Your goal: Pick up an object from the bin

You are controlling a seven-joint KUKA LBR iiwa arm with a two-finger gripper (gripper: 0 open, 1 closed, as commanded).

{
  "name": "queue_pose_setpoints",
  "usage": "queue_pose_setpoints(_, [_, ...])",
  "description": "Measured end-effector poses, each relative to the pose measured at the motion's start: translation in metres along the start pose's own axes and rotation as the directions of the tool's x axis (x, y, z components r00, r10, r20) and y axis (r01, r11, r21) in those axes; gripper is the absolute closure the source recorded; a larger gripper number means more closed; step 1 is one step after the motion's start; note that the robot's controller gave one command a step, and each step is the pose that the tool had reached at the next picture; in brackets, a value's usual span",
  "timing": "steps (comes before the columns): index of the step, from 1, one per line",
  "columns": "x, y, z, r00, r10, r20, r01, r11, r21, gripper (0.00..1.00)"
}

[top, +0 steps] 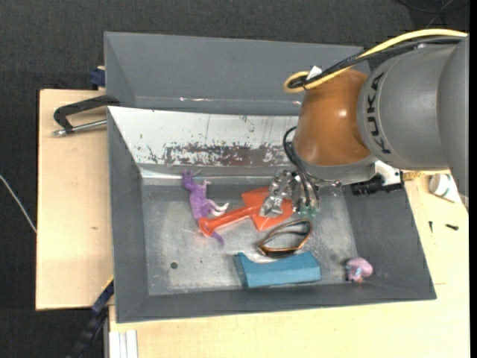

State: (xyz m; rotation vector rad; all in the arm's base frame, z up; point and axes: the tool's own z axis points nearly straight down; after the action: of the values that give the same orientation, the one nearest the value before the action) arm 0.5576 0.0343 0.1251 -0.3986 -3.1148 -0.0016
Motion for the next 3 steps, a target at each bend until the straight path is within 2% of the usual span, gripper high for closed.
queue_pose_setpoints(1, [0.002, -0.002, -0.061, 1.000, -0.009, 0.002, 0.009, 1.000, 0.000, 1.00])
queue_pose_setpoints(2, [0.004, -0.002, -0.111, 1.000, -0.004, 0.015, 0.004, 1.000, -0.003, 1.00])
queue_pose_setpoints(3, [0.015, -0.001, 0.018, 0.896, -0.444, 0.005, 0.444, 0.896, 0.001, 0.00])
